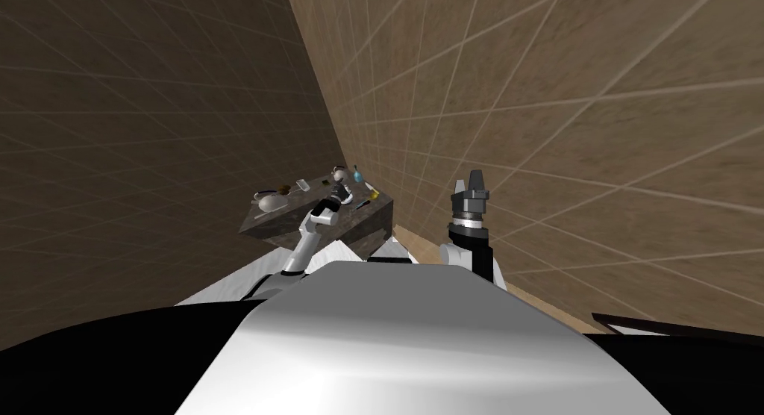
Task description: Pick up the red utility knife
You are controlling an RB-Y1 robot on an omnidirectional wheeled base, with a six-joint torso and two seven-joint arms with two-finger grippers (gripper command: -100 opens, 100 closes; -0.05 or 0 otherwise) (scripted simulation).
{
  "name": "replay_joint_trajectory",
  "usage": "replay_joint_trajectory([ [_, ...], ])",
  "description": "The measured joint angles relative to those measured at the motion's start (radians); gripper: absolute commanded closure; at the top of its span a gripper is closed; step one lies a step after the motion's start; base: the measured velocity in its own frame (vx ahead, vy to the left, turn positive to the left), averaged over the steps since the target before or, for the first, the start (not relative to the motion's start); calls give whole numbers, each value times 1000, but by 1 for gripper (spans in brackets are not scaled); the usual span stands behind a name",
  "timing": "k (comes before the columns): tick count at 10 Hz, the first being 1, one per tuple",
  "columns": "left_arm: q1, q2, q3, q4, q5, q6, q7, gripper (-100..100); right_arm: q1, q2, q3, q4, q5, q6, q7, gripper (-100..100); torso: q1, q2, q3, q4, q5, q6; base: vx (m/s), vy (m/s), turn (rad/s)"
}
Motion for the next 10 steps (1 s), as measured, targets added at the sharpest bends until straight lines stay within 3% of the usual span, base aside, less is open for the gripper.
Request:
replay_joint_trajectory([
  [5, -68, 40, 25, 83, 19, 148, 40, -100, 0, 0, 0, 0, 0, 0, 0, 0, 0, 0, 0, 0, 0, 0, 7, -3, -95],
  [10, -149, 83, 43, 205, 46, 285, 82, -100, 0, 0, 0, 0, 0, 0, 0, 0, 0, 0, 0, 0, 0, 0, 5, -2, -66],
])
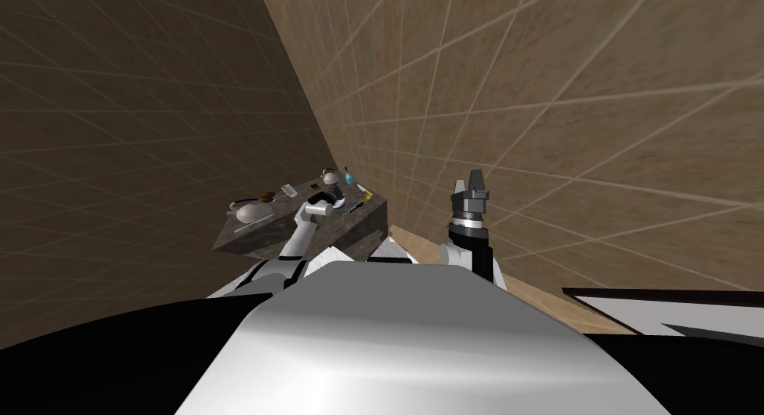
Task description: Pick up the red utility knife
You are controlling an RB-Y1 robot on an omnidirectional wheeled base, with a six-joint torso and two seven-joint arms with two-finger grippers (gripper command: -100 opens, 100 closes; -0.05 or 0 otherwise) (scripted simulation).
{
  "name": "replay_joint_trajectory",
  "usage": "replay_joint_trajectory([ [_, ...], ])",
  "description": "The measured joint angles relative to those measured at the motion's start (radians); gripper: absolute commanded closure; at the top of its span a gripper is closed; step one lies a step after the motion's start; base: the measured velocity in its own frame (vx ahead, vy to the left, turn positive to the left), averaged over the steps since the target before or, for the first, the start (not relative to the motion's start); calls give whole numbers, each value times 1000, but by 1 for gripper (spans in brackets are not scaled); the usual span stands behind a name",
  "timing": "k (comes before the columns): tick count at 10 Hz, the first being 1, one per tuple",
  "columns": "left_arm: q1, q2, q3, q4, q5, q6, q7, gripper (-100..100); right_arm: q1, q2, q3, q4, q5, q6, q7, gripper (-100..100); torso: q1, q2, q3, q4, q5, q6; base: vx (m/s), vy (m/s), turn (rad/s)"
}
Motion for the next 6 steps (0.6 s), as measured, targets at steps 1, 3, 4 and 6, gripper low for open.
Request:
replay_joint_trajectory([
  [1, -1, 4, 1, 5, 4, 21, 3, -100, 0, 0, 0, 0, 0, 0, 0, 0, 0, 0, 0, 0, 0, 0, 11, -7, -146],
  [3, -28, 18, 11, 50, 14, 72, 20, -100, 0, 0, 0, 0, 0, 0, 0, 0, 0, 0, 0, 0, 0, 0, 8, -1, -48],
  [4, -27, 18, 14, 49, 12, 96, 25, -100, 0, 0, 0, 0, 0, 0, 0, 0, 0, 0, 0, 0, 0, 0, 10, -5, -139],
  [6, -56, 28, 22, 95, 21, 148, 42, -100, 0, 0, 0, 0, 0, 0, 0, 0, 0, 0, 0, 0, 0, 0, 9, -1, -43],
])
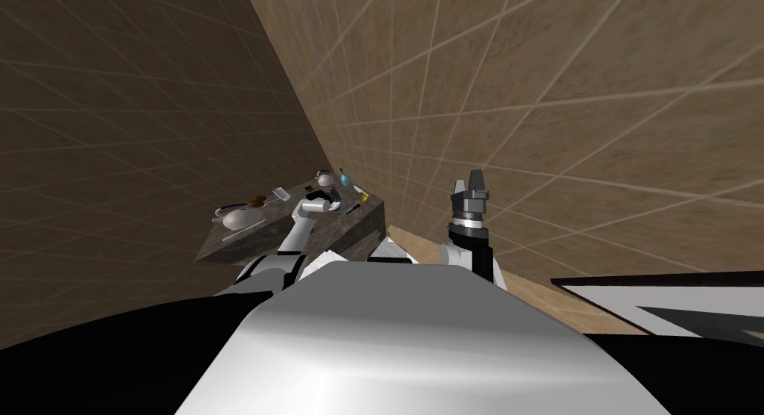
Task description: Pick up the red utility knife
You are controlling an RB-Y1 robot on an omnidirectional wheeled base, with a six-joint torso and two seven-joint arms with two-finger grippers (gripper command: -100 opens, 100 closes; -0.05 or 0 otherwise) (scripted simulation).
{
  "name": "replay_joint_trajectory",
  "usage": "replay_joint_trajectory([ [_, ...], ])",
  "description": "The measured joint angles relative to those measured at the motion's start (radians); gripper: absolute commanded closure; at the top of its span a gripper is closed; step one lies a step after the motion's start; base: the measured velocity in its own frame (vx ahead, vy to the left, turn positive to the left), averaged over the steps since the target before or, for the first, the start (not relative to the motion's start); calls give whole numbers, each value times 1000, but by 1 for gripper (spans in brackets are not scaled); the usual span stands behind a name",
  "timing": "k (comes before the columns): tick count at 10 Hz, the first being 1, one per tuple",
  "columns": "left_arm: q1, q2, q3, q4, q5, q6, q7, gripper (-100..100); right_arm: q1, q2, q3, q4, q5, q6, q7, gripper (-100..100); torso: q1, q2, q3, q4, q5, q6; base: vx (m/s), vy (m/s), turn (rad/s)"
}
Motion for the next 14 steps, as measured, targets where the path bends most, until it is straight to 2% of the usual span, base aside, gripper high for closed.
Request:
replay_joint_trajectory([
  [5, -65, 18, 22, 96, 14, 147, 46, -100, 0, 0, 0, 0, 0, 0, 0, 0, 0, 0, 0, 0, 0, 0, 13, -5, -91],
  [9, -97, 26, 33, 167, 30, 236, 61, -100, 0, 0, 0, 0, 0, 0, 0, 0, 0, 1, 0, 0, 0, 0, 8, -8, -95],
  [12, -150, 30, 47, 250, 35, 316, 90, -100, 0, 0, 0, 0, 0, 0, 0, 0, -1, 0, 0, 0, 0, 0, 12, -13, -101],
  [14, -155, 32, 53, 263, 38, 370, 103, -100, 0, 0, 0, 0, 0, 0, 0, 0, 0, 1, 0, 0, 0, -1, 7, -9, -65],
])
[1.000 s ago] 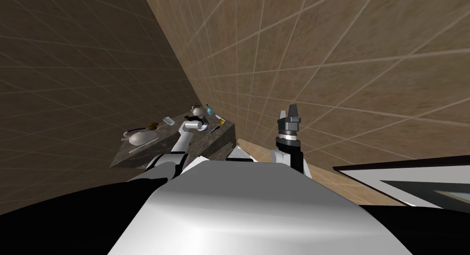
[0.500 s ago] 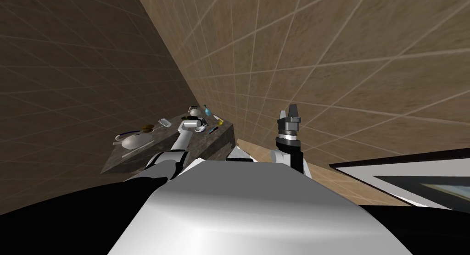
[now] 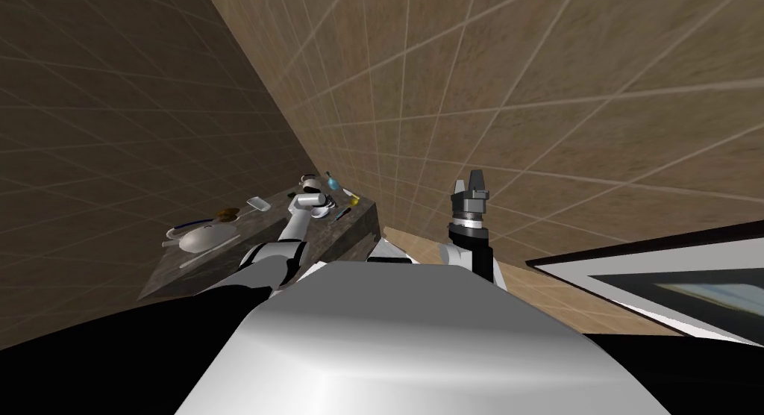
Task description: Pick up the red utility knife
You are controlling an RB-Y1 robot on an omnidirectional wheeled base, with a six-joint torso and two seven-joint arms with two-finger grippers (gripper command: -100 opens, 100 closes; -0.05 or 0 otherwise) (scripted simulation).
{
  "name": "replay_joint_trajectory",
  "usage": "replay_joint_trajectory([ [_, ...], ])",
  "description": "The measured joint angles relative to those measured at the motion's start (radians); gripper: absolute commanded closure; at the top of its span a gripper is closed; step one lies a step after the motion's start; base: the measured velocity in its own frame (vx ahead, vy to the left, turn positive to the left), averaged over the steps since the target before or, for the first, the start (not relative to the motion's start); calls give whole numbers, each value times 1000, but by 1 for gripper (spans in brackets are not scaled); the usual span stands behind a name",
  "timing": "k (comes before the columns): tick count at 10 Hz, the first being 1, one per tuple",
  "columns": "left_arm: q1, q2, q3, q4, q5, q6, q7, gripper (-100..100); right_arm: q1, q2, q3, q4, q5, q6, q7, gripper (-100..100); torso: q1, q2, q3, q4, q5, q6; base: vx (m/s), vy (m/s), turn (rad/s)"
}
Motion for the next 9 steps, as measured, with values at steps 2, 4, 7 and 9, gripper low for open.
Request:
replay_joint_trajectory([
  [2, -18, 4, 12, 25, 3, 69, 21, -100, 0, 0, 0, 0, 0, 0, 0, 0, 0, 0, 0, 0, 0, 0, 8, -9, -39],
  [4, -40, 10, 21, 68, 10, 108, 24, -100, 0, 0, 0, 0, 0, 0, 0, 0, -1, 0, 0, 0, 0, 1, 10, -19, -106],
  [7, -75, 10, 33, 132, 9, 188, 48, -100, 0, 0, 0, 0, 0, 0, 0, 0, -1, 0, 0, 0, 0, 0, 13, -19, -102],
  [9, -94, 17, 48, 178, 13, 241, 59, -100, 0, 0, 0, 0, 0, 0, 0, 0, -1, 0, 0, 0, 0, 0, 6, -9, -28],
])
